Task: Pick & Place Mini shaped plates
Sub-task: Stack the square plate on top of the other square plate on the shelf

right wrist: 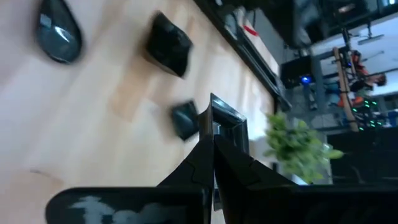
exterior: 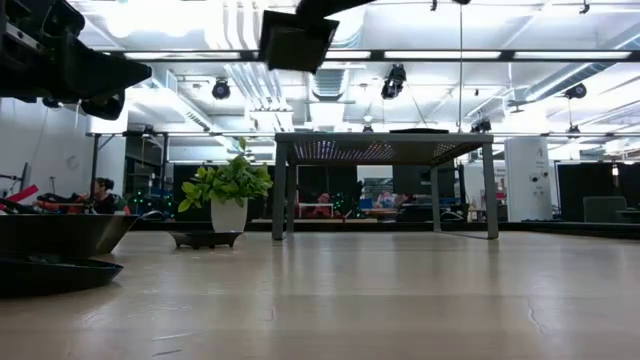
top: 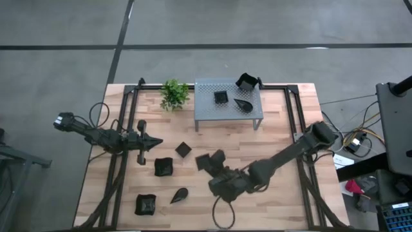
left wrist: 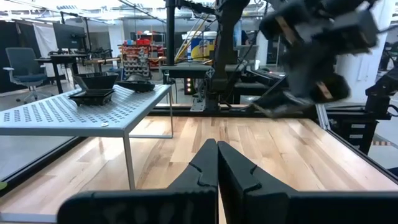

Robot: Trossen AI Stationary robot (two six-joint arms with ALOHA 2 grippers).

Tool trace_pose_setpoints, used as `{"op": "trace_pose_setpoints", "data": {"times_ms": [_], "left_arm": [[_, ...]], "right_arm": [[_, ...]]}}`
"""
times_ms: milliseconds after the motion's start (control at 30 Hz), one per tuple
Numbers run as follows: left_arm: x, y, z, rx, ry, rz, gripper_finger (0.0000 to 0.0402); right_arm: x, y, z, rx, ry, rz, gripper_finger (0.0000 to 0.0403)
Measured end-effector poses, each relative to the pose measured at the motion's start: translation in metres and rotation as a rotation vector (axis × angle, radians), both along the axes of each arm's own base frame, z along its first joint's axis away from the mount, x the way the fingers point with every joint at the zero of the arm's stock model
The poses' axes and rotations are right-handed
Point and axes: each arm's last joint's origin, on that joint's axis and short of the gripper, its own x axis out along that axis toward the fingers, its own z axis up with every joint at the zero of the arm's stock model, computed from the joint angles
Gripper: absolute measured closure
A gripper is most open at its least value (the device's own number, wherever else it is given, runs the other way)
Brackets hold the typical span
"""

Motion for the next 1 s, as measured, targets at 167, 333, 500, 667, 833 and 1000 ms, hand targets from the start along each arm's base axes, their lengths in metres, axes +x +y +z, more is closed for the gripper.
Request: {"op": "trace_pose_setpoints", "data": {"times_ms": [167,333,500,667,833,1000], "left_arm": [[0.0,0.0,0.0,0.0,0.0,0.0,0.0401],[0.0,0.0,0.0,0.0,0.0,0.0,0.0401],[0.0,0.0,0.0,0.0,0.001,0.0,0.0401],[0.0,0.0,-0.001,0.002,0.005,0.0,0.0401],[0.0,0.0,0.0,0.001,0.004,0.0,0.0401],[0.0,0.0,0.0,0.002,0.004,0.0,0.0401]], "right_arm": [[-0.009,-0.033,0.022,-0.026,-0.008,-0.032,0.0395],[-0.02,-0.071,0.04,-0.035,-0.029,-0.086,0.0395],[-0.026,-0.107,0.05,-0.048,-0.021,-0.114,0.0395],[-0.023,-0.143,0.052,-0.064,0.004,-0.158,0.0395],[-0.021,-0.177,0.049,-0.103,0.05,-0.204,0.0395],[-0.022,-0.208,0.039,-0.106,0.105,-0.239,0.0395]]}}
